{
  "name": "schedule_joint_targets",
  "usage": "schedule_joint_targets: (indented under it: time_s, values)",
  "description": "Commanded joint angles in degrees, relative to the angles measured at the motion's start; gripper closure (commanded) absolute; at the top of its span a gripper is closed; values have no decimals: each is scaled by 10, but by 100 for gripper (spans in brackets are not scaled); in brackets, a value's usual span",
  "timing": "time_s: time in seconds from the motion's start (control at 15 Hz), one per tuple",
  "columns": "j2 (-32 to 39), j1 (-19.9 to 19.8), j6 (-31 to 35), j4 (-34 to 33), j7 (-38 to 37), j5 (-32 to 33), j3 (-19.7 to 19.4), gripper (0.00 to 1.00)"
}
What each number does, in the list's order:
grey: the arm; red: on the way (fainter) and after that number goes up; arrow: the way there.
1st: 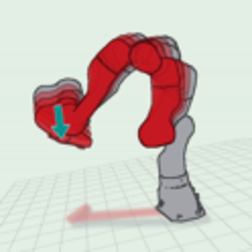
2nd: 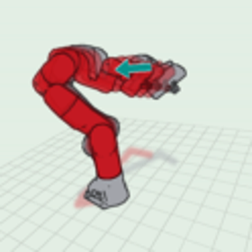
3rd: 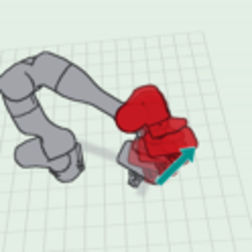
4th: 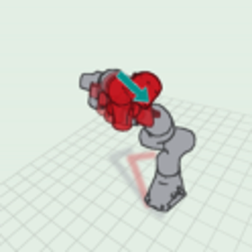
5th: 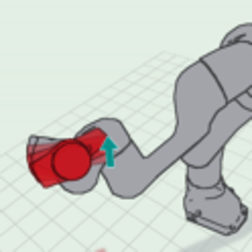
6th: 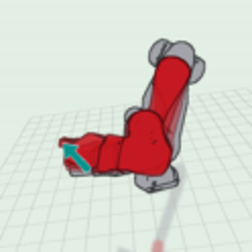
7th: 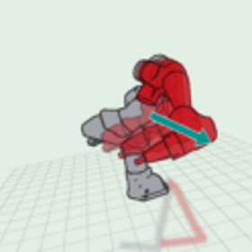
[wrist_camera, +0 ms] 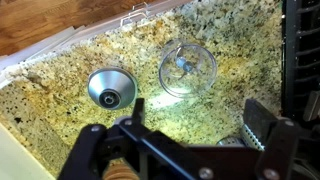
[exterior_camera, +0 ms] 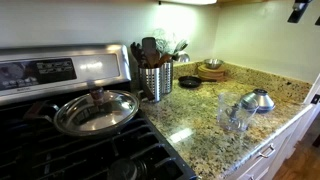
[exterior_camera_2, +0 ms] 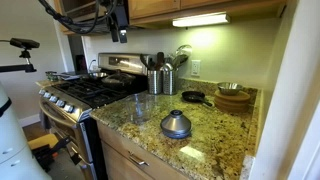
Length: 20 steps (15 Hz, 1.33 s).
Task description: Remove the silver object from the transparent jug
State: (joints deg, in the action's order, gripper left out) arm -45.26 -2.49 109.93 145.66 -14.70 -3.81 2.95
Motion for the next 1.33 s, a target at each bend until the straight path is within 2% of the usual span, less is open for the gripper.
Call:
schedule_joint_targets:
  time_s: [0.0, 0.53, 0.93, 1.27]
  values:
    - [0, -3, -1, -1, 2, -2, 2, 0]
    - [17, -2, 6, -6, 6, -4, 2, 0]
    - [110, -3, 80, -21, -9, -4, 13, 0]
    - [223, -3, 141, -46, -40, 3, 26, 0]
